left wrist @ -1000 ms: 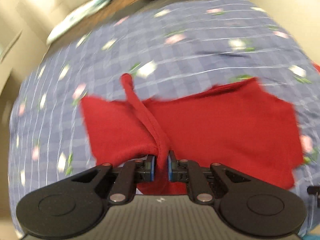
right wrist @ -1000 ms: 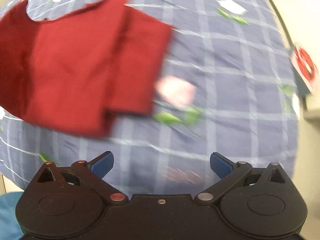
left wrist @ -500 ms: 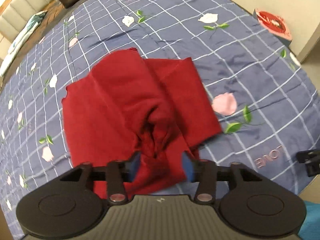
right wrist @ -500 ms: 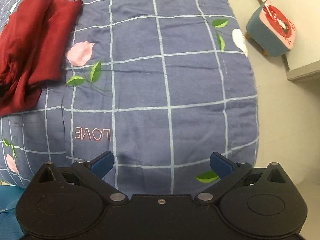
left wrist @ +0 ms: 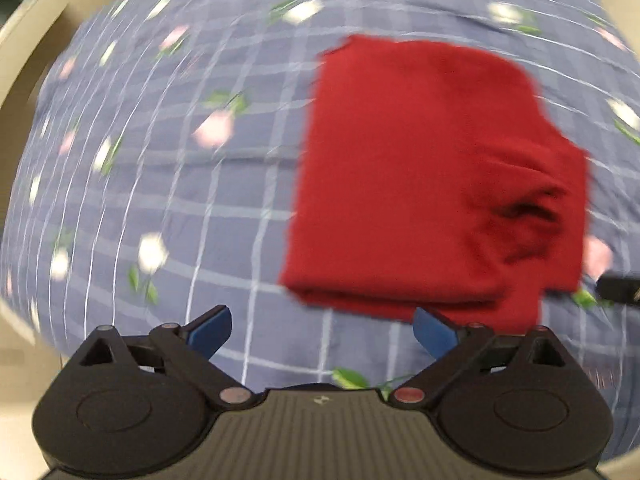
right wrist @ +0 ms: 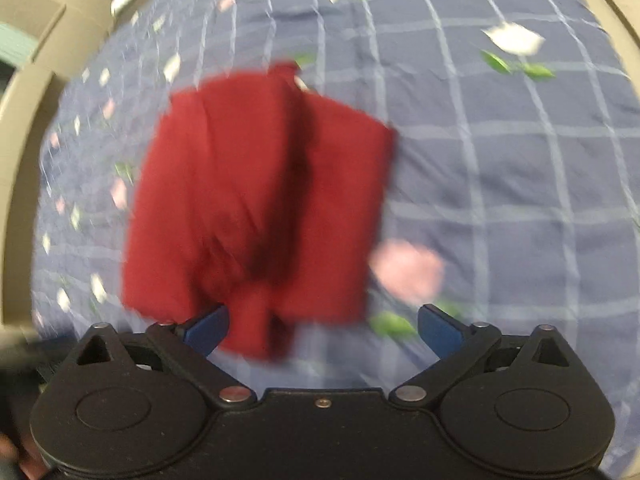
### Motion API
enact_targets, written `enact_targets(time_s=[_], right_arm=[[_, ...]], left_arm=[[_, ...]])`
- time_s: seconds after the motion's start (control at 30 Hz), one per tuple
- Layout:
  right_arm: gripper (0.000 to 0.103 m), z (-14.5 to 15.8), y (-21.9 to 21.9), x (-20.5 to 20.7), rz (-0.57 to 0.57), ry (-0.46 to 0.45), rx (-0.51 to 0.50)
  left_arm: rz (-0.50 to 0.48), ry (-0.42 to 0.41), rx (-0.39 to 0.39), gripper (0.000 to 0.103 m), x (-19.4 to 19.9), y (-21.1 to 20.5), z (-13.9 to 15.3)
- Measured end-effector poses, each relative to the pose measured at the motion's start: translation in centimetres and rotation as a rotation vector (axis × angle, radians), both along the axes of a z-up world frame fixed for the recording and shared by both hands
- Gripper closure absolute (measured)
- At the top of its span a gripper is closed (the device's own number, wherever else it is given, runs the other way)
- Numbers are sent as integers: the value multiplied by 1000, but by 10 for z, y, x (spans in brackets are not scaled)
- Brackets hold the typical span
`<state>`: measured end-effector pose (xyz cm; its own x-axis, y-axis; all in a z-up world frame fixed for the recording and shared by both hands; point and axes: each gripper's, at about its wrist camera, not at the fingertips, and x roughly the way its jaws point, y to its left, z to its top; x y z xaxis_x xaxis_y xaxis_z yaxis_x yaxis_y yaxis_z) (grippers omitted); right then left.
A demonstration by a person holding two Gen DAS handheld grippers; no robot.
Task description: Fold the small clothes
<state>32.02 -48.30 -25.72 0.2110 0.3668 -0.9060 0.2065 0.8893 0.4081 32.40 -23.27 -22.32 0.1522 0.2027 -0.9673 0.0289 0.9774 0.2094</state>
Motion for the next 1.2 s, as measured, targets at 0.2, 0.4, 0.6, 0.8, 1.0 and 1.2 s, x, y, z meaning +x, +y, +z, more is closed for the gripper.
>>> enact_targets(time_s=[0.2,0.4,0.6,0.8,1.0,1.2], right_arm=[[18,-20,3,56,-246,79,122],[53,-30,23,58,-108,118,8],[51,-36,17,21,-49,156,-47],[27,-21,-6,8,-116,109,-46],[21,-14,-1,49,-174,47,26],[73,-35,23,72,-164,110,37]], left_arm=[[169,39,36,3,14,37,-13],[164,49,40,3,7,38,-13],[154,84,20,3,7,29,-20],[116,82,14,3,10,28,-20],[133,68,0,2,17,35,-15],[154,49,14,2,26,42,-10]])
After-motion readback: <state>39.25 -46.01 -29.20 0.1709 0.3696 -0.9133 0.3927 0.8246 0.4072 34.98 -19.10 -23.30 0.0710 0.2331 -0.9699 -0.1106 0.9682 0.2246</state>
